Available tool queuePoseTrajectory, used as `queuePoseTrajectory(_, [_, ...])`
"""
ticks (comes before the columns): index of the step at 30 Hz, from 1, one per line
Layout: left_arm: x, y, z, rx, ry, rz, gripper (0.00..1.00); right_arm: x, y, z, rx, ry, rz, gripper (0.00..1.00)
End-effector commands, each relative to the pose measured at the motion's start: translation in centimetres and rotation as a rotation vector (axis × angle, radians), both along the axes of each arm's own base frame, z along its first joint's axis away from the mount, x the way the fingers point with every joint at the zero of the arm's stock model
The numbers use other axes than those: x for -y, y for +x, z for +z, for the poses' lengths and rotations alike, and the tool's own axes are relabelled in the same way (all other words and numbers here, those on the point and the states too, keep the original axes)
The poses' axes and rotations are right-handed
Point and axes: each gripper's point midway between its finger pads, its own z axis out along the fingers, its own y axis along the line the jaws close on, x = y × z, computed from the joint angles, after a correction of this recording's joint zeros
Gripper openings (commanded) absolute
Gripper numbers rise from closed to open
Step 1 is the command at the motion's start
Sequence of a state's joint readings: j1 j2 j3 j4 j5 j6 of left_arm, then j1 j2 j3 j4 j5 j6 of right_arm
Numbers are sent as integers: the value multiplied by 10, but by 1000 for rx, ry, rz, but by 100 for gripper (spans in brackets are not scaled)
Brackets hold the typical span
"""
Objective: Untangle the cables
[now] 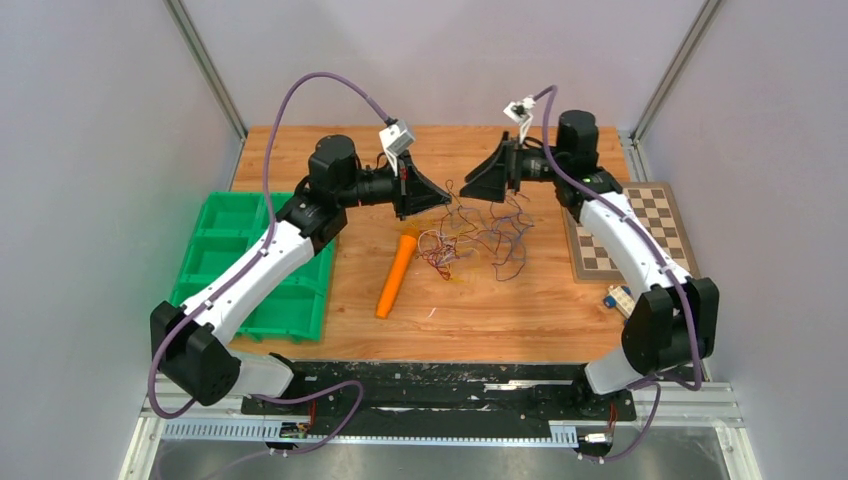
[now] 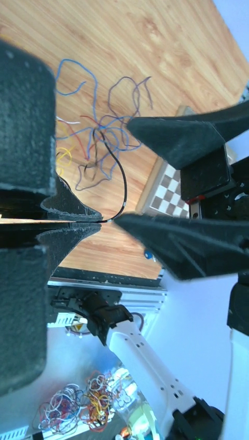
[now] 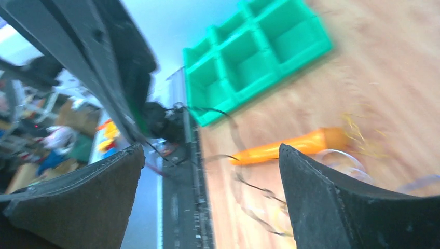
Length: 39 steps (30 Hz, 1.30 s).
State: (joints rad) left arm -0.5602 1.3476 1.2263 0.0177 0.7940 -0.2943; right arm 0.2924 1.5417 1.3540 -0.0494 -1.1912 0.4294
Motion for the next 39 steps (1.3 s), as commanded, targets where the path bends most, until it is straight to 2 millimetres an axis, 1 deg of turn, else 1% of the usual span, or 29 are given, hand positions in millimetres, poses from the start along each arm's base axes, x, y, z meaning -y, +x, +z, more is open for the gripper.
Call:
queuePoseTrajectory(1, [-4,-11,47,9,-77,-28,0,38,12,4,281,-65,-135,100])
queuePoseTrajectory(4, [-4,-7,63,13,-95,-35,0,38,2,-5,384,-86,-128,100])
queuePoseTrajectory(7, [-6,-1,76,-25,-124,-33,0,28,-8,-15,452,-87,-134,100])
queuePoseTrajectory(8, [-7,-1,85,-19,-136,-40,0,23,-8,-12,502,-64,-141,100])
queuePoseTrajectory(9, [-7,-1,88,-30,-142,-47,0,15,-9,-12,539,-48,-147,100])
queuePoseTrajectory(11, [-7,-8,101,-15,-158,-89,0,-3,-6,-14,646,-38,-173,100])
queuePoseTrajectory(12, [-8,-11,111,-8,-170,-96,0,-12,-3,-19,685,-38,-184,100])
queuePoseTrajectory(13, [-7,-13,114,-8,-173,-110,0,-19,0,-27,709,-45,-200,100])
queuePoseTrajectory(14, [-8,-15,123,-5,-185,-118,0,-25,5,-36,721,-53,-216,100])
queuePoseTrajectory(15, [-8,-17,127,1,-192,-130,0,-30,10,-49,720,-70,-222,97])
queuePoseTrajectory(17, [-12,-19,140,8,-211,-139,0,-35,23,-75,713,-116,-248,83])
queuePoseTrajectory(18, [-15,-19,152,33,-222,-137,0,-36,27,-90,711,-140,-245,75])
queuePoseTrajectory(19, [-16,-20,156,48,-224,-144,0,-36,32,-105,701,-168,-244,65])
queuePoseTrajectory(20, [-20,-20,170,95,-236,-140,0,-36,36,-118,687,-192,-246,55])
queuePoseTrajectory(21, [-22,-18,176,115,-239,-133,0,-36,39,-131,672,-214,-239,45])
queuePoseTrajectory(22, [-28,-17,194,177,-254,-119,0,-36,39,-144,656,-235,-225,36])
queuePoseTrajectory(23, [-32,-5,199,186,-257,-81,0,-37,39,-153,649,-248,-211,28])
queuePoseTrajectory(24, [-38,-7,223,245,-280,-64,0,-36,38,-163,641,-265,-197,23])
queuePoseTrajectory(25, [-43,10,226,241,-277,-20,0,-35,37,-172,630,-283,-187,22])
queuePoseTrajectory(26, [-51,4,254,327,-301,-7,0,-34,36,-181,617,-304,-175,22])
queuePoseTrajectory(27, [-55,19,255,319,-294,32,0,-32,34,-188,604,-324,-166,23])
queuePoseTrajectory(28, [-63,10,281,398,-316,46,0,-30,33,-197,588,-346,-157,24])
queuePoseTrajectory(29, [-70,11,296,437,-328,74,0,-28,30,-204,573,-367,-146,24])
queuePoseTrajectory(32, [-81,14,314,500,-334,123,0,-22,26,-221,546,-423,-129,23])
queuePoseTrajectory(34, [-93,16,324,530,-349,174,0,-16,24,-232,531,-463,-122,20])
queuePoseTrajectory(35, [-101,20,330,544,-358,215,0,-14,23,-238,520,-485,-116,14])
queuePoseTrajectory(36, [-105,19,335,558,-365,234,0,-11,21,-246,500,-511,-107,4])
queuePoseTrajectory(37, [-112,22,339,575,-370,266,0,-10,22,-247,474,-515,-107,0])
queuePoseTrajectory(39, [-122,25,349,604,-383,319,0,-10,24,-250,437,-533,-106,0])
